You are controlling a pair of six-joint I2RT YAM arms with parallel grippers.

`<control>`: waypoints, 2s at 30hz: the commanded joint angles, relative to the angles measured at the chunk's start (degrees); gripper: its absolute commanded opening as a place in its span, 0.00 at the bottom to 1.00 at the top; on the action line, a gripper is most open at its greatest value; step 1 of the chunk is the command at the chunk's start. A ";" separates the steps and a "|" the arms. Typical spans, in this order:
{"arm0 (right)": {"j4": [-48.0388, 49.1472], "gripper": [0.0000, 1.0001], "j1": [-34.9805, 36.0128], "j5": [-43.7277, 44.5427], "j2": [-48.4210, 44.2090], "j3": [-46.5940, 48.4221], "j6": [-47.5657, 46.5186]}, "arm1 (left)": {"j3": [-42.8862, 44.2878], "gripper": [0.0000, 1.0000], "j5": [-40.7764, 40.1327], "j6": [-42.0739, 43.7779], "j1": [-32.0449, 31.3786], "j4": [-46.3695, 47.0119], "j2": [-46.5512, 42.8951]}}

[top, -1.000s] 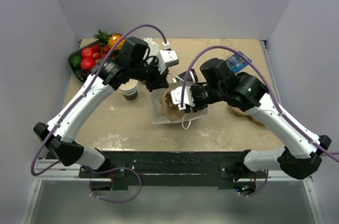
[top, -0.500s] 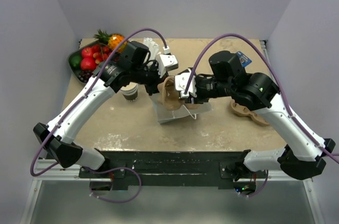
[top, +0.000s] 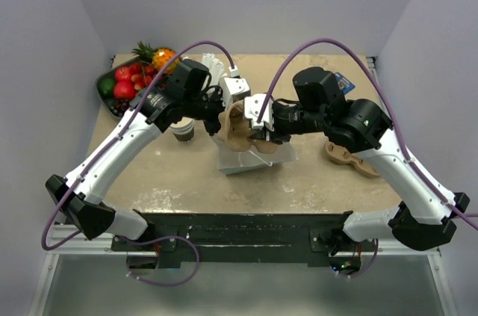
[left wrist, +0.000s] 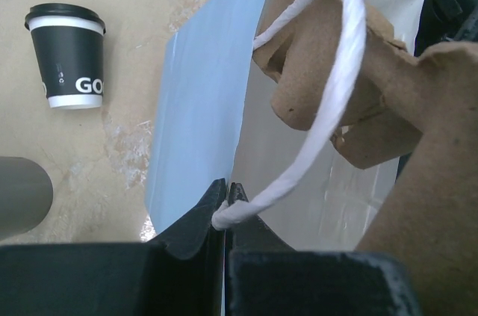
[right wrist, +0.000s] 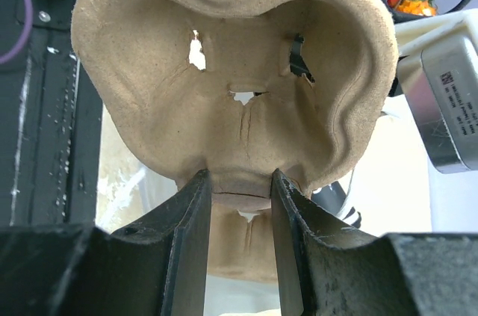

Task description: Pack the takeout coffee

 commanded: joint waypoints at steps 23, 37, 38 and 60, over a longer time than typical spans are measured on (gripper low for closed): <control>-1.91 0.00 1.17 7.32 -0.92 -7.39 -3.91 | 2.06 0.00 3.68 -2.59 1.64 2.08 -1.80; -7.37 0.00 5.65 11.78 -0.21 -9.32 -8.92 | 2.23 0.00 7.02 -6.02 5.33 3.23 -1.27; -7.28 0.00 6.96 12.93 -0.12 -9.76 -8.84 | 2.41 0.00 7.20 -6.19 5.50 3.23 -1.18; -9.55 0.00 9.52 28.77 6.30 -8.44 -10.06 | -0.58 0.00 16.07 -7.34 5.86 2.53 -1.97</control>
